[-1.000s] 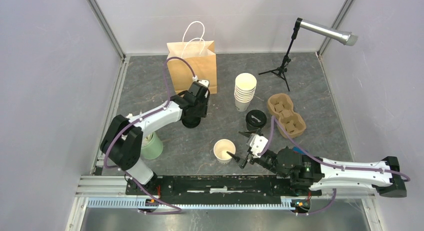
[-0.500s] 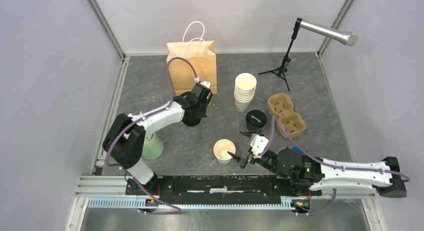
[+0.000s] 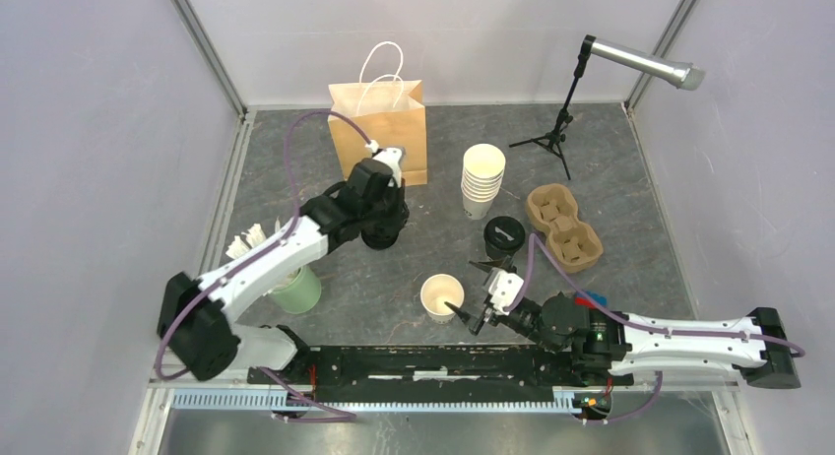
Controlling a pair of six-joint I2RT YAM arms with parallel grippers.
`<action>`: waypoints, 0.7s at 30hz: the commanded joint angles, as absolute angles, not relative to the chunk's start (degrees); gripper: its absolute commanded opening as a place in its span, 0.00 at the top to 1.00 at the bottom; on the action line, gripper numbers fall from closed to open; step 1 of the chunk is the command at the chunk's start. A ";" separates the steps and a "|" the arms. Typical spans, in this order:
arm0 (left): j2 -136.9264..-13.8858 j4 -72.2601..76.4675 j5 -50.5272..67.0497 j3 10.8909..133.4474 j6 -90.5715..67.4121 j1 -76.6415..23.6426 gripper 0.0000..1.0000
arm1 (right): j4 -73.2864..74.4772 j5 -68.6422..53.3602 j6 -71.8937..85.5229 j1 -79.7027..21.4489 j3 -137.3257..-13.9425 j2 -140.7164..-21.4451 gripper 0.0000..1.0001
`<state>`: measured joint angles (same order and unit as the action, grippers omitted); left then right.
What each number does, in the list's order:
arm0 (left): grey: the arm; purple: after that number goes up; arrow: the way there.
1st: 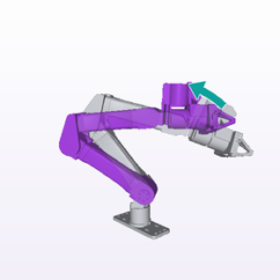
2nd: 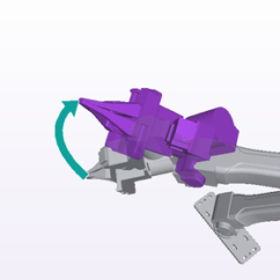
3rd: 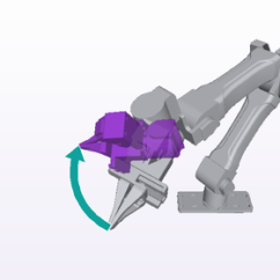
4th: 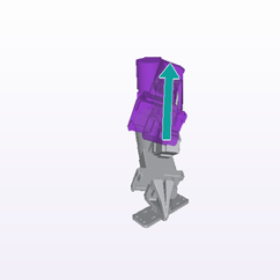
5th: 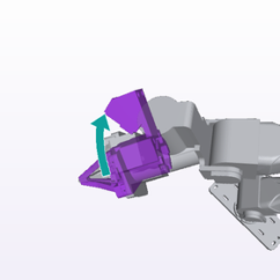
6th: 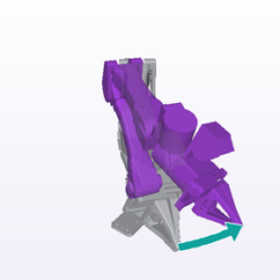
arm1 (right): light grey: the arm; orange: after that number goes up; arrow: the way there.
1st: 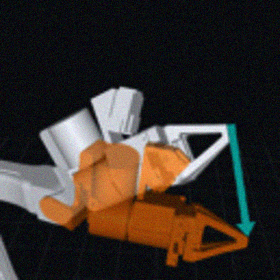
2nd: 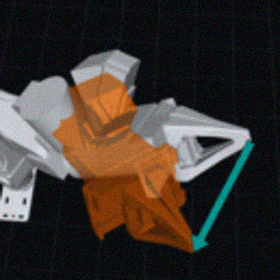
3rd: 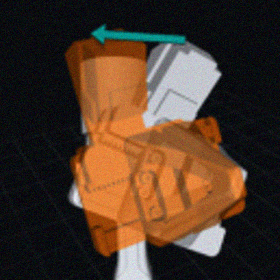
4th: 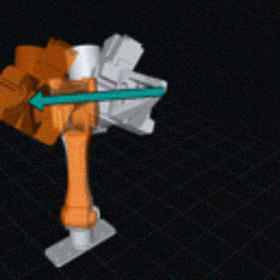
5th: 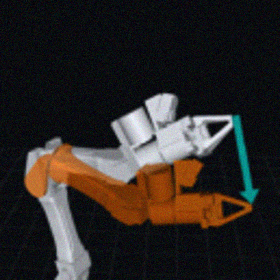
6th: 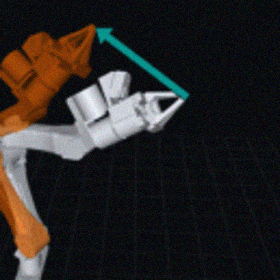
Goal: Pack the takeout coffee
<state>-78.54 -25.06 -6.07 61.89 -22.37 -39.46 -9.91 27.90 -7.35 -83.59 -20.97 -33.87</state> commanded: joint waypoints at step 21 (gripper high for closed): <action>-40.34 -9.57 30.46 41.36 -50.88 -39.64 0.98 | -35.53 12.36 -30.09 -83.85 -12.17 -31.89 0.02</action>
